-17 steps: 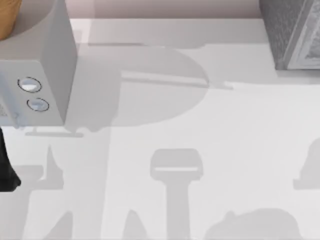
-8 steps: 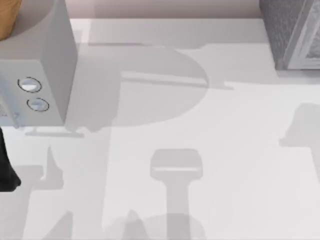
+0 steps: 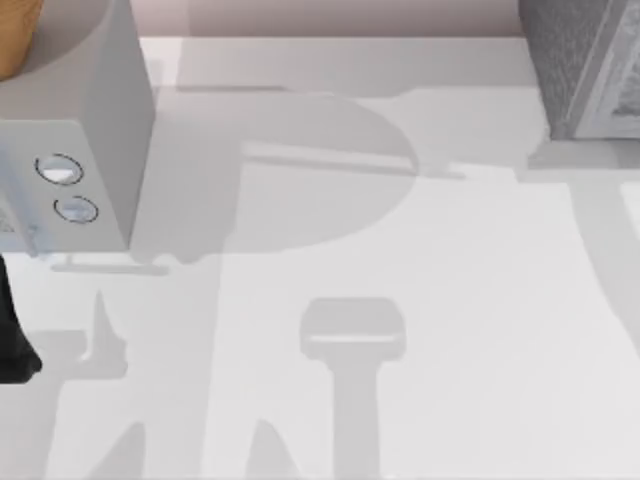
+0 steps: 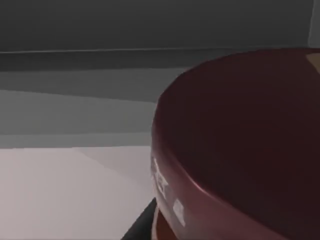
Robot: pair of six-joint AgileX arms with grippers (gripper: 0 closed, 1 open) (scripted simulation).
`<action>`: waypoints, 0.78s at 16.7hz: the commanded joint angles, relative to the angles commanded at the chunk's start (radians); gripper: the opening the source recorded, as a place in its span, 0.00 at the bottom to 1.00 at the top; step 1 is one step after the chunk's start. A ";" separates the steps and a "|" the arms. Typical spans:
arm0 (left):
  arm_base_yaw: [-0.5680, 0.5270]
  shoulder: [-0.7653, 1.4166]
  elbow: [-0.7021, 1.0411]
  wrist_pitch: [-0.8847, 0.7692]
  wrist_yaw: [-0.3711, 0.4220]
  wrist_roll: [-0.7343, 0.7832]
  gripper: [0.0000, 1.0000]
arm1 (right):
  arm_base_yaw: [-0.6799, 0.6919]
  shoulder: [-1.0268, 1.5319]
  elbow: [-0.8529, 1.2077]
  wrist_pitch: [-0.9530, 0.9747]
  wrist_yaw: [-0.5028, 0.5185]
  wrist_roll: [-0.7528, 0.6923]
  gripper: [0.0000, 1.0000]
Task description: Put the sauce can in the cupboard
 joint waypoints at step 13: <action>0.000 0.000 0.000 0.000 0.000 0.000 1.00 | 0.047 0.306 0.447 -0.115 0.039 -0.021 0.00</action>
